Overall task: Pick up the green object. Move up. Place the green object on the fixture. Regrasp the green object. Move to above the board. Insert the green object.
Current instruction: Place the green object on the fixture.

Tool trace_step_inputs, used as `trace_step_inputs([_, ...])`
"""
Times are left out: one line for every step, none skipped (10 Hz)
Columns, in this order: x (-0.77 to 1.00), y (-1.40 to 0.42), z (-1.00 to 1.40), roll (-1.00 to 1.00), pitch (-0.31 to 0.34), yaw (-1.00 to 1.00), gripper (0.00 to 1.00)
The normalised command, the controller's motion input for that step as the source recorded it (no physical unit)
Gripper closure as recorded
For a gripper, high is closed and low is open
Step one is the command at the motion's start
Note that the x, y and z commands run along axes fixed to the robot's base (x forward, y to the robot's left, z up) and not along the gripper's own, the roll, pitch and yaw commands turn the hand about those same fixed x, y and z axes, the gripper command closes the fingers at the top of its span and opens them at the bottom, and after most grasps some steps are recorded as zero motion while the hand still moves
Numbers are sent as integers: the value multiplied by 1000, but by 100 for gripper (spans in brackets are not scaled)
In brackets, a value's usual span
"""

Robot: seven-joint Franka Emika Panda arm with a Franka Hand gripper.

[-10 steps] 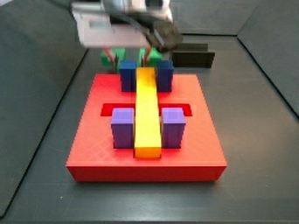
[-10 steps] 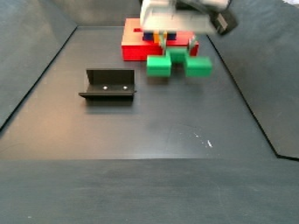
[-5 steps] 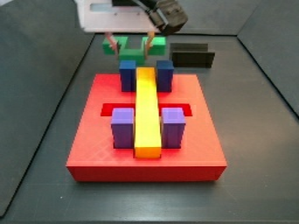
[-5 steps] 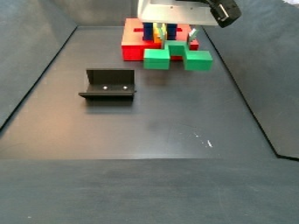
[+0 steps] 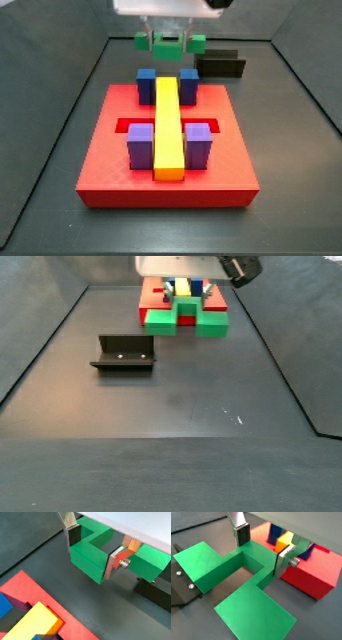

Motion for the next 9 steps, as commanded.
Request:
trace_step_inputs([611, 151, 151, -951, 69, -234, 100])
trace_step_inputs([611, 129, 137, -963, 71, -251, 100])
trace_step_inputs([611, 120, 129, -951, 86, -260, 100])
trace_step_inputs([614, 146, 80, -929, 49, -260, 100])
trace_step_inputs([563, 220, 0, -920, 0, -269, 100])
trace_step_inputs([557, 237, 0, -917, 0, -269, 100])
trace_step_inputs([569, 217, 0, -906, 0, -266, 100])
trace_step_inputs([506, 209, 0, -909, 0, -243, 100])
trace_step_inputs([469, 171, 0, -894, 0, -226, 100])
